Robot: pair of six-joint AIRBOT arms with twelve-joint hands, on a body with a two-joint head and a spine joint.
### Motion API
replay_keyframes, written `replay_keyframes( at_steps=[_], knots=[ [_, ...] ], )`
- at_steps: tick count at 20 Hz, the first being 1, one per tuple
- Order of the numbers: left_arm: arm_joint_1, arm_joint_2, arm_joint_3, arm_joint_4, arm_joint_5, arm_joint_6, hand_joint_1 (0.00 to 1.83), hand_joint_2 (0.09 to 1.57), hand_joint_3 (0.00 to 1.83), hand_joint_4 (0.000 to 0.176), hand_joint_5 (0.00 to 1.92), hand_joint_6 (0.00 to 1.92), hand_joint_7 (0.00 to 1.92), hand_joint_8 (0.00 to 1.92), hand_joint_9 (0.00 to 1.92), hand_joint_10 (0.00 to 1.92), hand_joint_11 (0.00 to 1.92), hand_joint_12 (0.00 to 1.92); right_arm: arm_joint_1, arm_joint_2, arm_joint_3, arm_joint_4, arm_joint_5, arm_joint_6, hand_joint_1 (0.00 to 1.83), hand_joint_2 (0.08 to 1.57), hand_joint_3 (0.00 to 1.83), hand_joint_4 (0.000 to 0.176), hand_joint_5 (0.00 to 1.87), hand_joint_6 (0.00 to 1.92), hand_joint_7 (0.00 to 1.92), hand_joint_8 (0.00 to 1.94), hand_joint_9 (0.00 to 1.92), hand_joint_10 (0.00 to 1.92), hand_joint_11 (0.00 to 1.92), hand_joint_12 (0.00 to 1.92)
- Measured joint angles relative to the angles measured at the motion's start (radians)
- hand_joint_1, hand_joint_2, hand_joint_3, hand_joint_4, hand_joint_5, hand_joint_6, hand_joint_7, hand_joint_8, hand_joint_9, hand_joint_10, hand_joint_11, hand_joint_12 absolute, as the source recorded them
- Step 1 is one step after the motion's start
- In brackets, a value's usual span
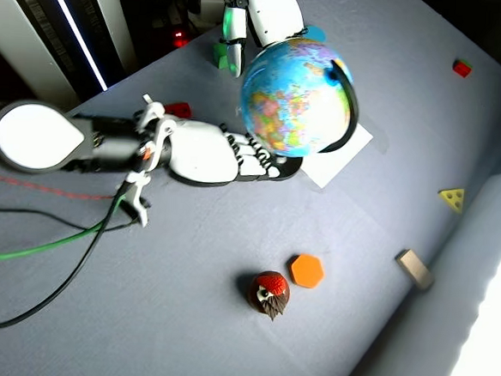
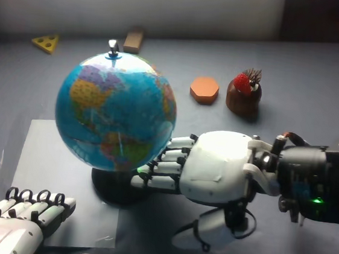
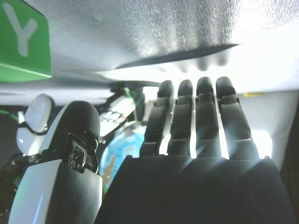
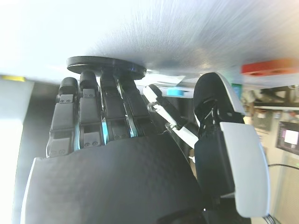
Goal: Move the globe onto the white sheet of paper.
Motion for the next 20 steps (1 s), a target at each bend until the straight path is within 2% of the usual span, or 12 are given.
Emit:
replay_keyframes(
  at_steps=[13,20],
  knots=[
    [0.0,0.023,-0.023,0.015,-0.005,0.0,0.0,1.29,0.0,0.0,0.11,0.0,0.1,0.0,0.09,0.0,0.0,0.21,0.049,-0.108,-0.002,-0.007,-0.13,0.089,0.0,1.22,0.0,0.0,0.1,0.01,0.07,0.0,0.07,0.01,0.0,0.0],
    [0.0,0.03,-0.026,0.012,-0.011,0.0,0.0,1.29,0.0,0.0,0.12,0.01,0.1,0.0,0.09,0.0,0.0,0.21,0.066,-0.104,-0.005,-0.011,-0.129,0.145,0.0,1.22,0.0,0.0,0.1,0.01,0.07,0.0,0.07,0.01,0.0,0.0]
  ],
)
